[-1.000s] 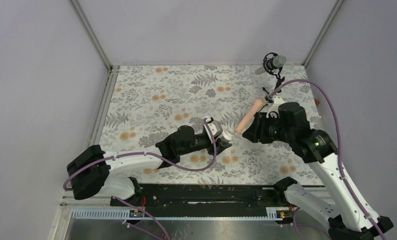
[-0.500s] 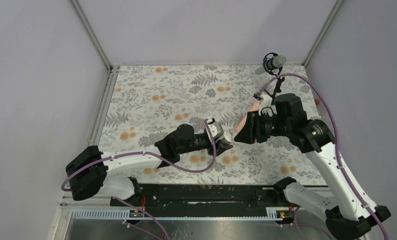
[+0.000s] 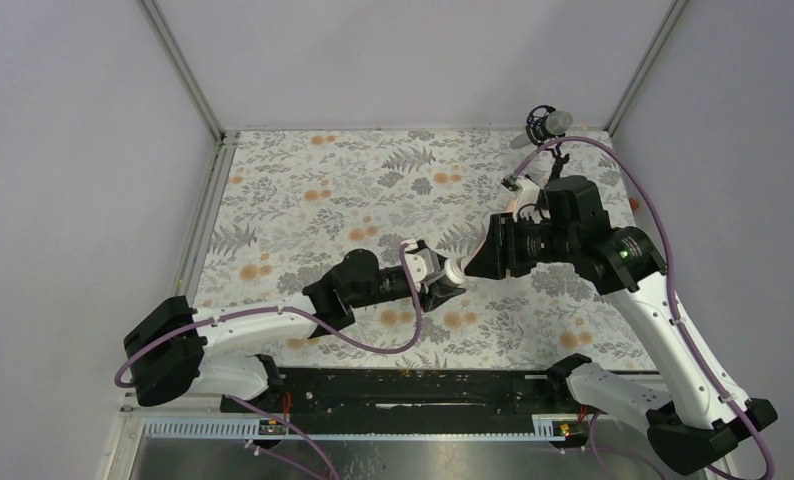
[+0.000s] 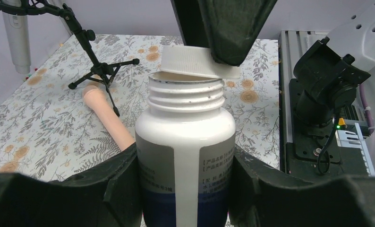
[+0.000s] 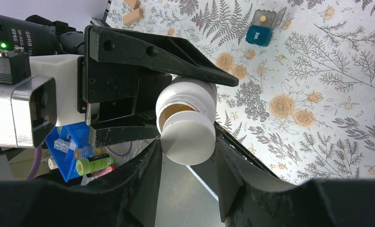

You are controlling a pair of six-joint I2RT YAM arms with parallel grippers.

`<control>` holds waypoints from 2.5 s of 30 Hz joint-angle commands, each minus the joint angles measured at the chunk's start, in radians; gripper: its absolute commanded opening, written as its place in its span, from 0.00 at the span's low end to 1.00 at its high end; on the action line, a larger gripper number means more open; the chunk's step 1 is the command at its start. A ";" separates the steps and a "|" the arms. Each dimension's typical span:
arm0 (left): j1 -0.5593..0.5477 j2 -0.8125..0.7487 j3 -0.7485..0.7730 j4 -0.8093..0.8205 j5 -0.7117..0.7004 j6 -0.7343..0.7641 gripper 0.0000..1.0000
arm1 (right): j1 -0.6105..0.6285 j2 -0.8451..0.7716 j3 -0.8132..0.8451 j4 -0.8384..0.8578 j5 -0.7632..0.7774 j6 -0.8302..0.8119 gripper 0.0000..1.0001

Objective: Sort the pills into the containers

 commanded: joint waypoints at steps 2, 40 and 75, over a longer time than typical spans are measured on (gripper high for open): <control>0.004 -0.022 0.012 0.068 0.021 0.049 0.00 | 0.005 0.008 0.033 -0.004 -0.040 -0.030 0.38; 0.004 0.025 0.130 -0.105 0.093 0.096 0.00 | 0.057 0.029 -0.035 0.024 0.032 -0.086 0.37; 0.003 0.064 0.082 0.151 0.010 -0.103 0.00 | 0.060 -0.043 -0.135 0.219 0.118 0.237 0.35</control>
